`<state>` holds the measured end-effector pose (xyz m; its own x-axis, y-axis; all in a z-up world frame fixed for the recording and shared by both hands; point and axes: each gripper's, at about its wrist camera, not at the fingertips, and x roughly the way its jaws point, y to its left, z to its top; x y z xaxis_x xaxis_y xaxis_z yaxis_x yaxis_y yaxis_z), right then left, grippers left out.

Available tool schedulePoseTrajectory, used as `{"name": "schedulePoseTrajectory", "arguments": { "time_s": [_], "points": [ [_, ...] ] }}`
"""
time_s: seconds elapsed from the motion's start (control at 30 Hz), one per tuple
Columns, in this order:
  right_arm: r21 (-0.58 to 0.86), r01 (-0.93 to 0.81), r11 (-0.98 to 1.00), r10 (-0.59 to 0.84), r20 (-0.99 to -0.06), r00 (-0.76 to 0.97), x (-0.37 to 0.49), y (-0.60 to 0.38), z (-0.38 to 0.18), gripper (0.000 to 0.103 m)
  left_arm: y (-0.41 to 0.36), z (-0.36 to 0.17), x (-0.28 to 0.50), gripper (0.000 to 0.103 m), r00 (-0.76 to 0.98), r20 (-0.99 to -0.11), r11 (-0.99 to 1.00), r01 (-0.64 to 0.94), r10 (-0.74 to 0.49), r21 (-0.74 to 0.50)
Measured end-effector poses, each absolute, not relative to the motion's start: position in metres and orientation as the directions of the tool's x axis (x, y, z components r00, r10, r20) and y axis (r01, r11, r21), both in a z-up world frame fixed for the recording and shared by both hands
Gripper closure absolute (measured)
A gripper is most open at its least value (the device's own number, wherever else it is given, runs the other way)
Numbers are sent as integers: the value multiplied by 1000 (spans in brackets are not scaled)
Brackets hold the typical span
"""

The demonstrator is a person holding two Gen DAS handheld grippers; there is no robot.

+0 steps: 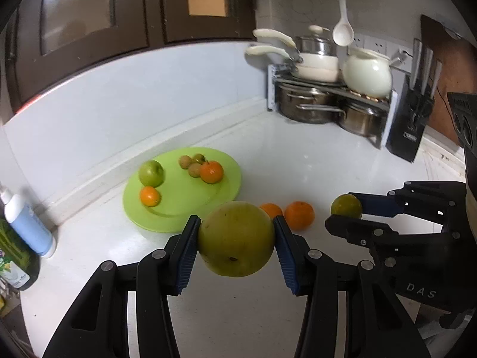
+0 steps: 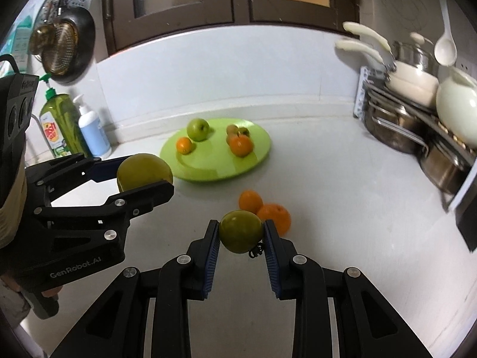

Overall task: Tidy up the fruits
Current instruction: 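Carry the pear and small green fruit with both tools onto the green plate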

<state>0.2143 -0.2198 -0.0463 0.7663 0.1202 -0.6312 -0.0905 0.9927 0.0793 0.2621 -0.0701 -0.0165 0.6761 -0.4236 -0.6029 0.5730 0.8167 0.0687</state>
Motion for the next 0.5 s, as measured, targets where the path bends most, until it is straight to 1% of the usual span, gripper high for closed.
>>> {"name": "schedulePoseTrajectory", "arguments": {
  "time_s": [0.2, 0.5],
  "points": [
    [65, -151, 986, 159, -612, 775, 230, -218, -33, 73, -68, -6, 270, 54, 711, -586, 847, 526, -388, 78],
    [59, -216, 975, 209, -590, 780, 267, -216, -16, 73, -64, 3, 296, 54, 727, -591, 883, 467, -349, 52]
  ]
}}
